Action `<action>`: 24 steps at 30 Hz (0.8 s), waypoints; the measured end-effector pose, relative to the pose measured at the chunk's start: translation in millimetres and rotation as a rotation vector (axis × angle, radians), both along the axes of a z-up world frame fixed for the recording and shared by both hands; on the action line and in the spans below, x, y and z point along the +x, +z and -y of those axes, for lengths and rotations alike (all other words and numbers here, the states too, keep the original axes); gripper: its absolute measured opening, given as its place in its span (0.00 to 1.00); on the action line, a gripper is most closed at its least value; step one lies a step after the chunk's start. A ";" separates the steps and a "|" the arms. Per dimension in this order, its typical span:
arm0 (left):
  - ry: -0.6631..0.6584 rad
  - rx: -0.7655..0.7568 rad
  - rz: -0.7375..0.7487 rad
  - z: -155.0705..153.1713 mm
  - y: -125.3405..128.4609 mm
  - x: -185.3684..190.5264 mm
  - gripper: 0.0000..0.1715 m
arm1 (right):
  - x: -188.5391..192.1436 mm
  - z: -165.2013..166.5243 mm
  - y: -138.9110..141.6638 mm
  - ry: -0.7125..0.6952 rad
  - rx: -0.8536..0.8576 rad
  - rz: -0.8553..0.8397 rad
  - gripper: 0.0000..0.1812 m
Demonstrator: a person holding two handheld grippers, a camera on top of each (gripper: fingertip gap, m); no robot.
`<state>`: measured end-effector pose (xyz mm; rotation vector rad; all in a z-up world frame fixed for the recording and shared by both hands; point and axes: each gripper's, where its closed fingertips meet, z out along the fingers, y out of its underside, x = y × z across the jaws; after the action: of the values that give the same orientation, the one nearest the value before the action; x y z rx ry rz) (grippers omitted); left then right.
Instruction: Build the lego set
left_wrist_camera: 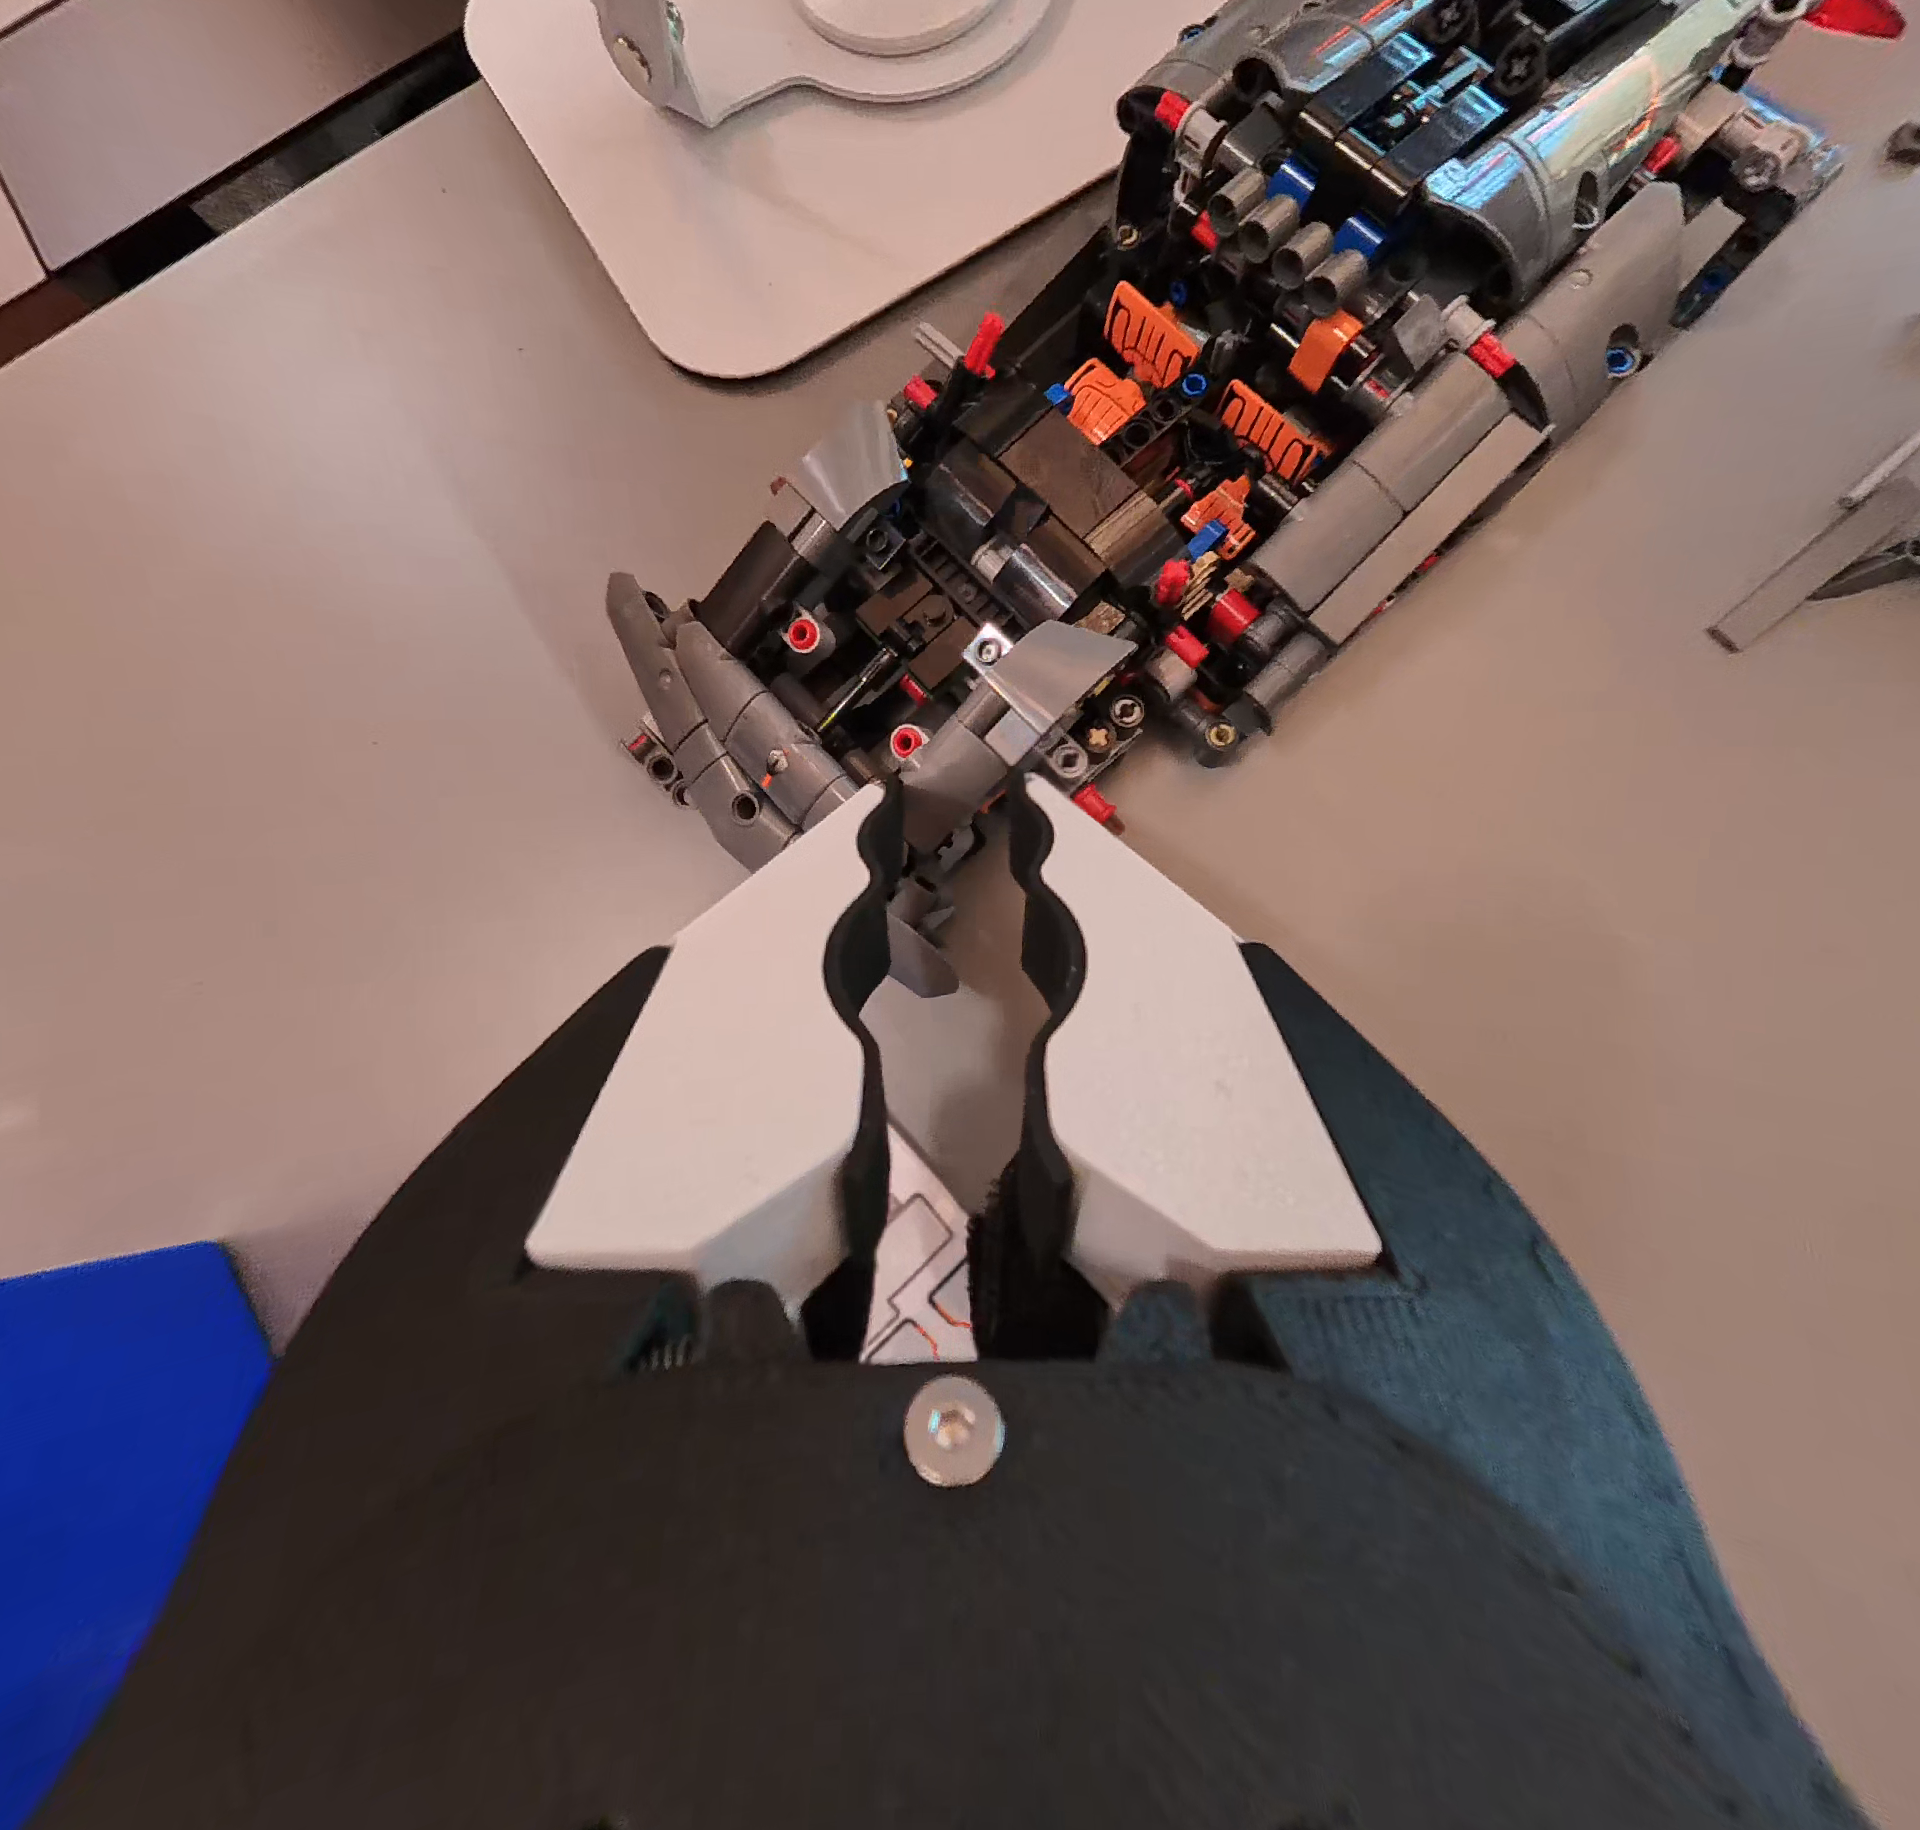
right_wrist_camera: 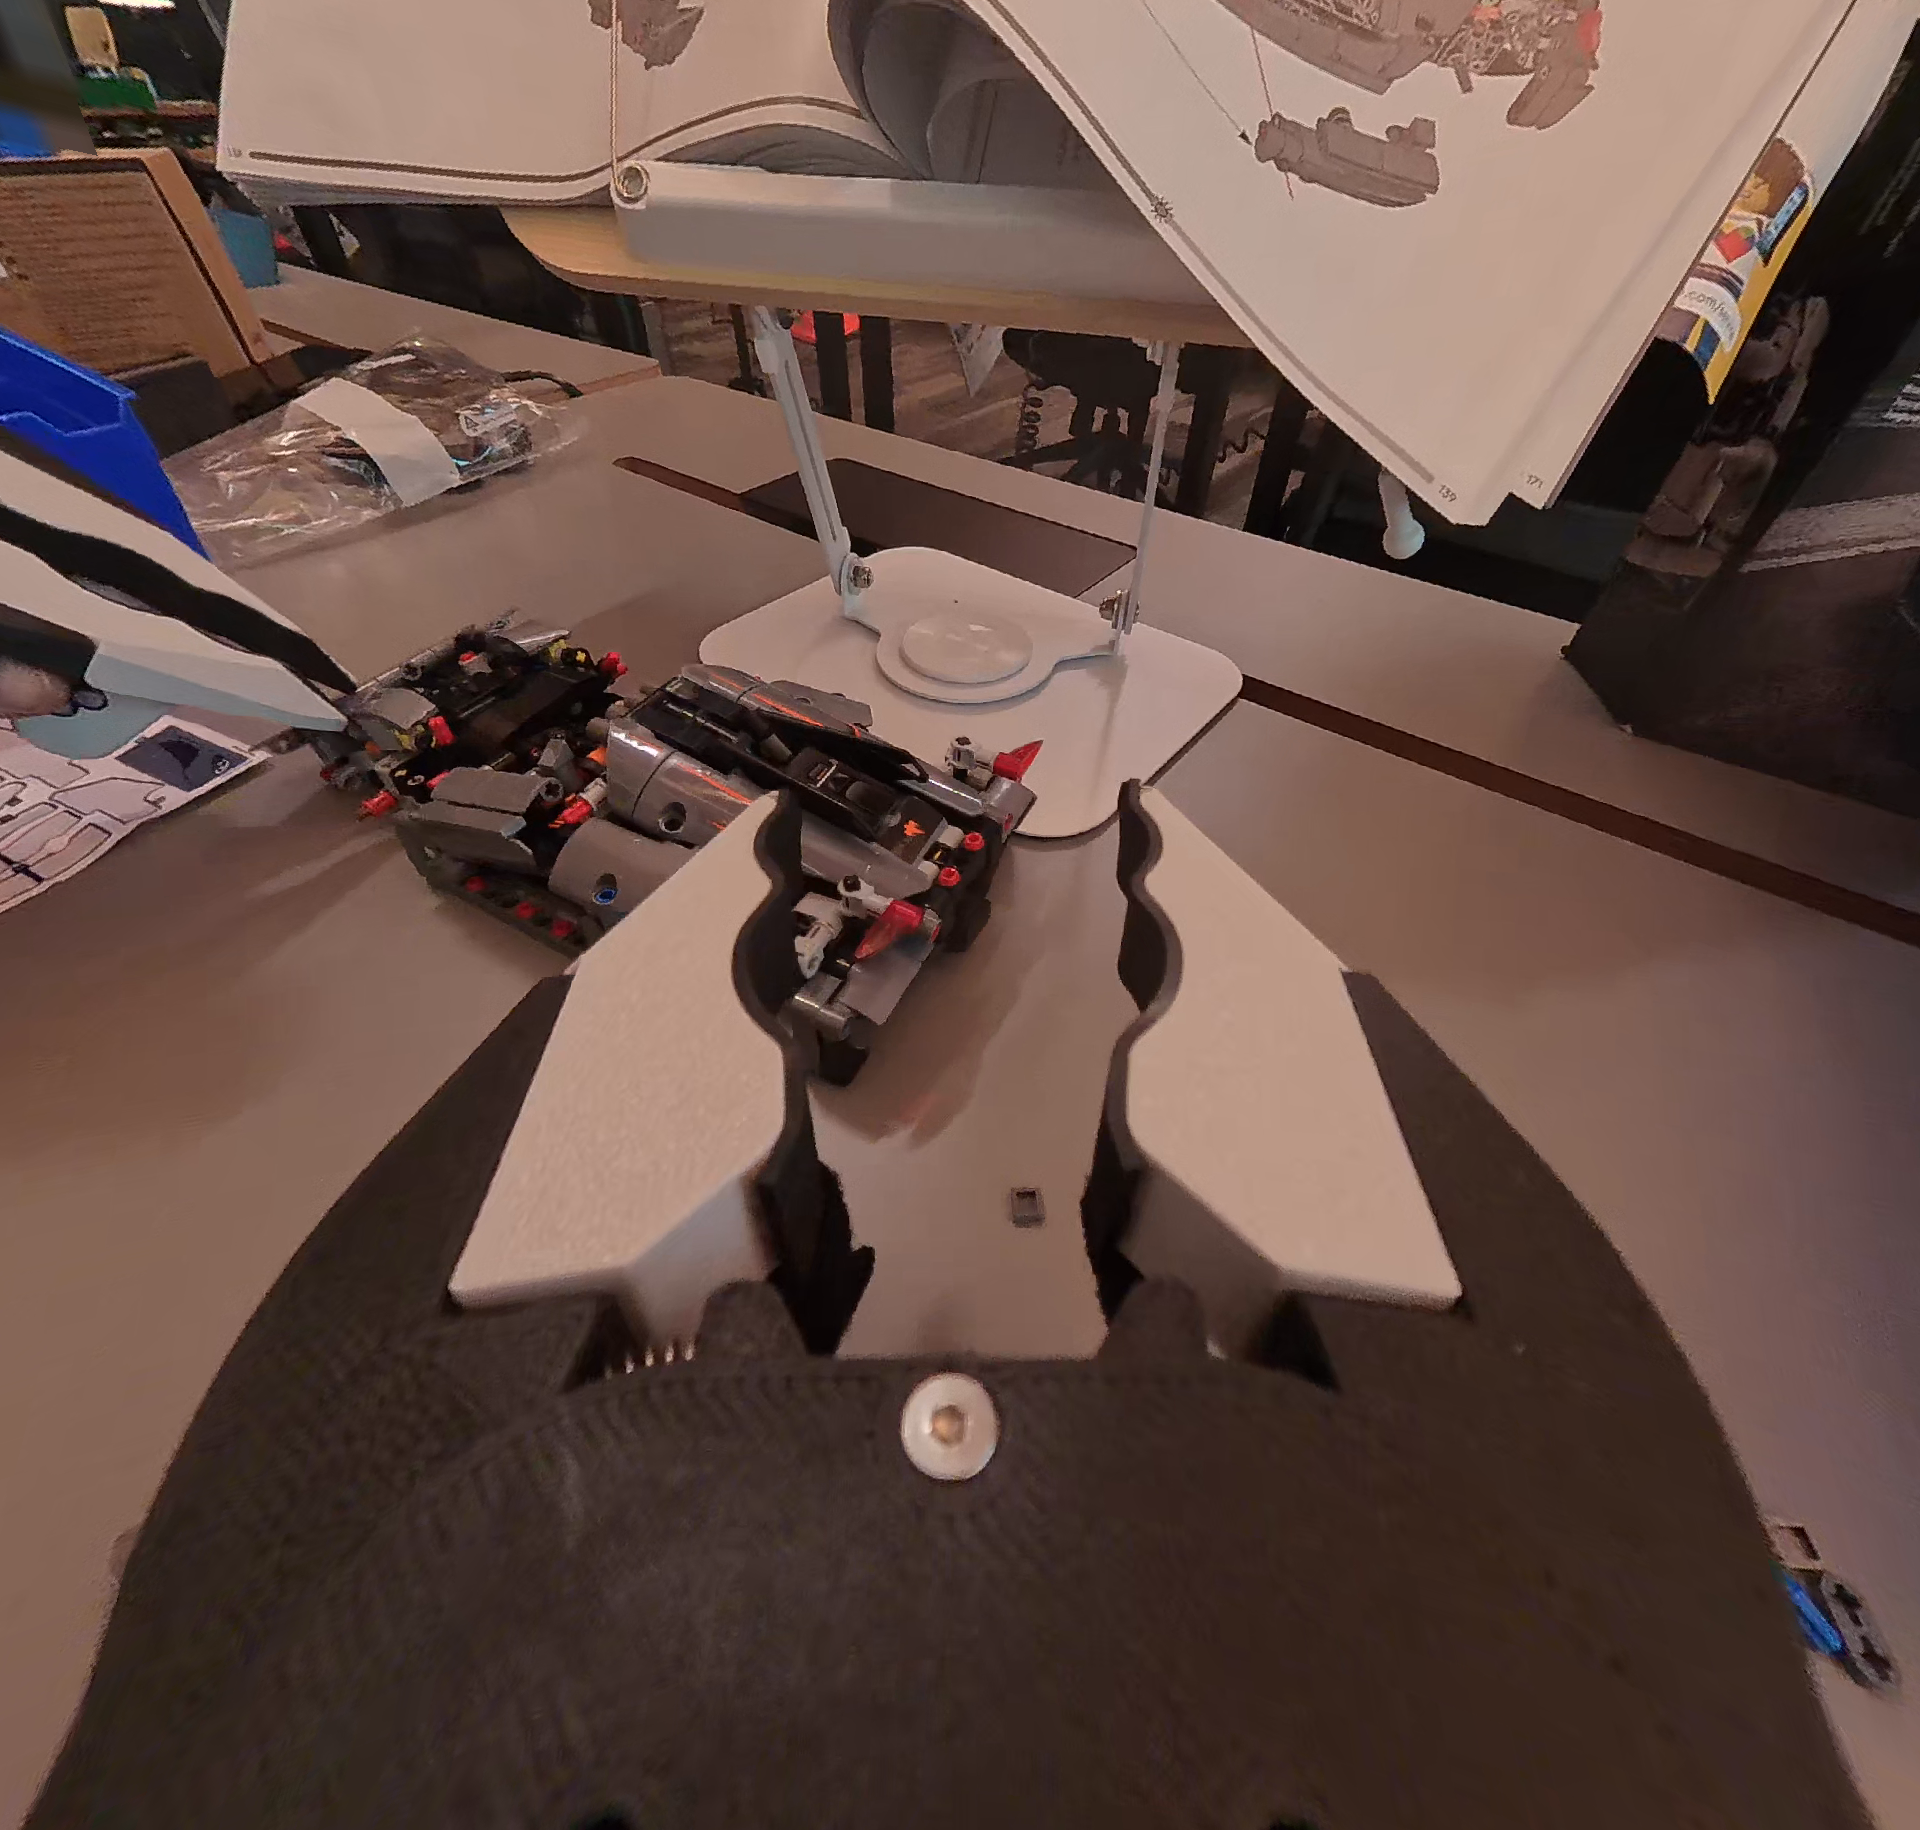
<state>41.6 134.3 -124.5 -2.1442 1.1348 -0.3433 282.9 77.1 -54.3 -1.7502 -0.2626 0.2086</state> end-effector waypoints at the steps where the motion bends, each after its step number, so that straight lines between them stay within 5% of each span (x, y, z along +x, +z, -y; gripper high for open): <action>1: -0.009 -0.006 0.008 3.7 0.0 2.4 0.10 | 0.9 -0.1 -0.2 -0.002 -0.001 -0.003 0.33; 8: -0.108 -0.065 0.078 46.3 1.7 32.9 0.11 | 3.8 -0.5 -1.5 -0.011 -0.005 0.000 0.33; 14: -0.170 0.142 0.042 62.2 25.6 59.5 0.21 | 9.0 -0.4 0.6 -0.025 0.002 -0.015 0.33; 19: -0.348 0.362 -0.129 79.4 23.6 110.5 0.25 | 9.7 -0.8 -0.3 -0.028 0.001 -0.015 0.33; 24: -0.401 0.422 -0.286 75.7 1.7 134.1 0.21 | 12.7 -0.5 0.6 -0.034 0.005 -0.027 0.33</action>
<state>175.7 58.6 -122.8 -1.6223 1.6411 0.0360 295.5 77.6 -53.7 -1.7448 -0.2135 0.2069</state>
